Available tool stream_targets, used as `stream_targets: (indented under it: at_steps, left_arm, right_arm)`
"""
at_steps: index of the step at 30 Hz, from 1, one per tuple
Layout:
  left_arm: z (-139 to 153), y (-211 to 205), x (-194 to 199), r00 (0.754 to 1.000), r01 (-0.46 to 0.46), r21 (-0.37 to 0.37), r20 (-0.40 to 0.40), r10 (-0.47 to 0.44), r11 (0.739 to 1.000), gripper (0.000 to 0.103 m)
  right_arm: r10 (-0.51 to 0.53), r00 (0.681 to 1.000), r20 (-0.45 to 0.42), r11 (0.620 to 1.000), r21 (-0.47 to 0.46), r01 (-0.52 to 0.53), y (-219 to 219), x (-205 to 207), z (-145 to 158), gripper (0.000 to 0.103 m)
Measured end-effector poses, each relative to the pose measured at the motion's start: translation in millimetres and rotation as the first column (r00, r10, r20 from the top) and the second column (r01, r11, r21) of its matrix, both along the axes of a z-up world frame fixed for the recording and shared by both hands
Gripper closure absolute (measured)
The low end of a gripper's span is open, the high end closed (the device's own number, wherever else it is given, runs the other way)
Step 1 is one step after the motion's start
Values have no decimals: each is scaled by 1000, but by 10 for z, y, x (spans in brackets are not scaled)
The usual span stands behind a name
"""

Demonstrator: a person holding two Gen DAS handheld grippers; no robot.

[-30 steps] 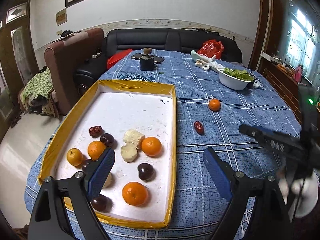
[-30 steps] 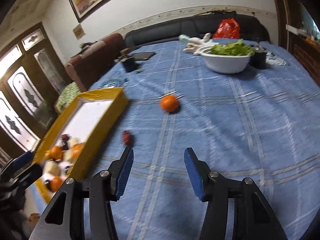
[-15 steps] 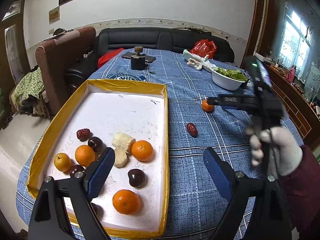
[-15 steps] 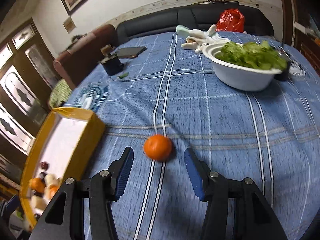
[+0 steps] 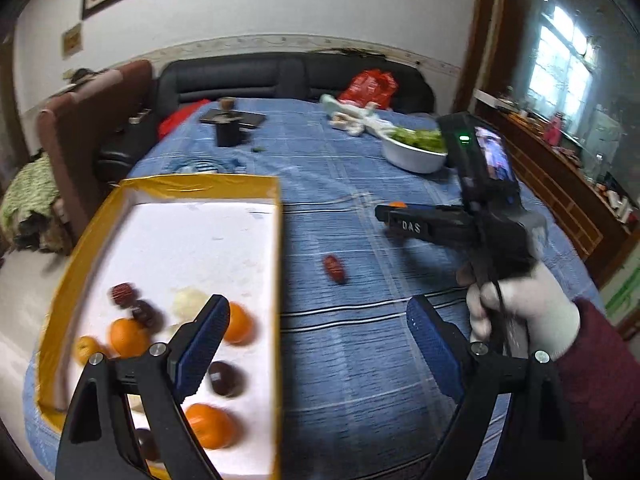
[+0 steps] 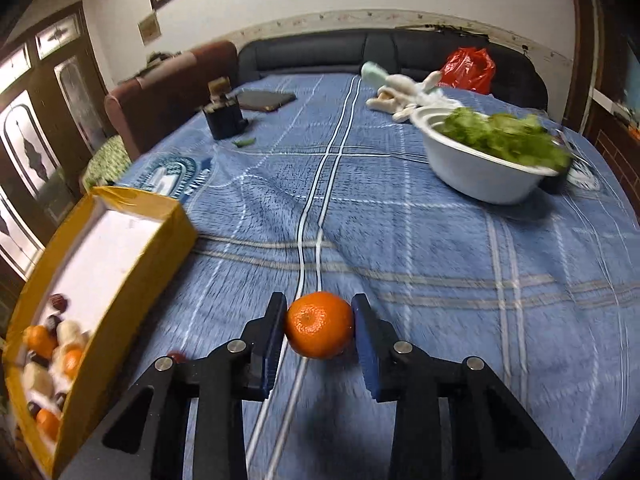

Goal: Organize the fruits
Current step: 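Grasp an orange with the right tool while the left tool approaches a red date, then grasp the red date with the left tool while the right tool holds the orange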

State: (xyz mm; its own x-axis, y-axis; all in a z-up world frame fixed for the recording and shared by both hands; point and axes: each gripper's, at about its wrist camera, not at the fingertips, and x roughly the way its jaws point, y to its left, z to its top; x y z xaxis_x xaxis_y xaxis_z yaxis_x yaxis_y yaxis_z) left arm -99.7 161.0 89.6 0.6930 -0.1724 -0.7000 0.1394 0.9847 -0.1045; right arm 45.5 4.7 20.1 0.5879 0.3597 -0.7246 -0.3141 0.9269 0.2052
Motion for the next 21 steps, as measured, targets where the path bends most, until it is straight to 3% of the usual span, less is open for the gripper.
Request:
stream_targets:
  at_steps: [6, 10, 17, 21]
  left_arm:
    - [-73, -330, 276, 990, 127, -63, -51, -130, 990, 17]
    - [-114, -526, 424, 986, 147, -29, -73, -149, 989, 41]
    - [-391, -617, 764, 991, 65, 106, -120, -52, 992, 41]
    - [-597, -642, 919, 984, 65, 117, -170, -45, 991, 43]
  right_arm:
    - [-14, 1000, 5, 995, 96, 13, -330, -370, -11, 66]
    - [-16, 1000, -17, 987, 158, 18, -457, -380, -52, 66]
    - [-34, 998, -46, 972, 229, 43, -626, -370, -53, 66]
    - [-49, 998, -48, 964, 260, 60, -696, -380, -26, 65]
